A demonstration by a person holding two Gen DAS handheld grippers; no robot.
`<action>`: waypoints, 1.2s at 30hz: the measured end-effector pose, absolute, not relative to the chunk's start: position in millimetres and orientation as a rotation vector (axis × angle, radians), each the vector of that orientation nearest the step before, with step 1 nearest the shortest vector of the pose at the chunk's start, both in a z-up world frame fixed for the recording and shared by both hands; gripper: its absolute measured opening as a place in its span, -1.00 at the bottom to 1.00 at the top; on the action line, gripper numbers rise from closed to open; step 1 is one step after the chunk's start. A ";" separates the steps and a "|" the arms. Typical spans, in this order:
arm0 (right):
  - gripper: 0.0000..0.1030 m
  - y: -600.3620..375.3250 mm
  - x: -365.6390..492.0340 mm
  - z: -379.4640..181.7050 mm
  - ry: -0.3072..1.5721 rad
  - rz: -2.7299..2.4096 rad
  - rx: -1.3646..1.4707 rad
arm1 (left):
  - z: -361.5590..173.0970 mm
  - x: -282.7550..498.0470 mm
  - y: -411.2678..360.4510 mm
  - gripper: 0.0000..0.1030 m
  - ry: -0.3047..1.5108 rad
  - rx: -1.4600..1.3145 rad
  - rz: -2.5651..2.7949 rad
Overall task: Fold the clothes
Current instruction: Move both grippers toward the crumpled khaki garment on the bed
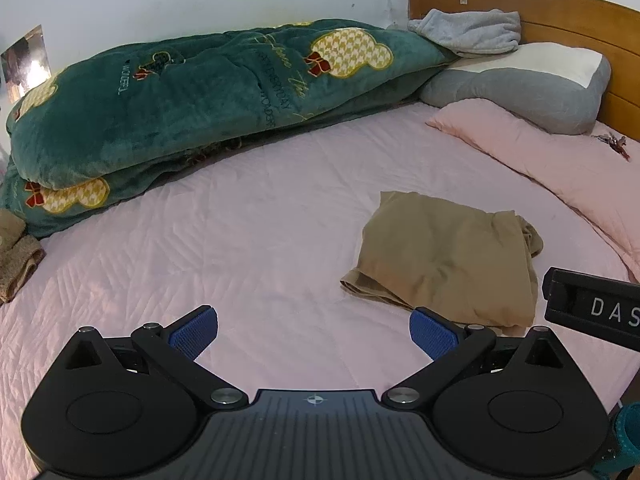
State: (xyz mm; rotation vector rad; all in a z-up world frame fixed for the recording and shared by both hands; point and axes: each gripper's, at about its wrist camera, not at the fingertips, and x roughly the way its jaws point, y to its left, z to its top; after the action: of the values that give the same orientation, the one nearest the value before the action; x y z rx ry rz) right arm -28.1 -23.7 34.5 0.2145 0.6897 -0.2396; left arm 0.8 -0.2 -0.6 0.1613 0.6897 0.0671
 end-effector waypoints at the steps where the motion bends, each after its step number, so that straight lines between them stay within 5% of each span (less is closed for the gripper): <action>1: 1.00 -23.5 -28.0 34.5 0.690 -0.240 0.213 | -1.2 1.6 -0.5 0.99 0.693 0.158 0.065; 36: 1.00 -24.3 -16.9 29.1 0.703 -0.235 0.215 | -14.3 9.5 -6.9 0.99 0.715 0.155 0.060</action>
State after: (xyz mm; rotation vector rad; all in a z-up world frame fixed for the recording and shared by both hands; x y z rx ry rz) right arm -16.9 -24.3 29.1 0.2150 0.7026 -0.2352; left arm 9.5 -6.9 -14.3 0.1549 0.7147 0.0603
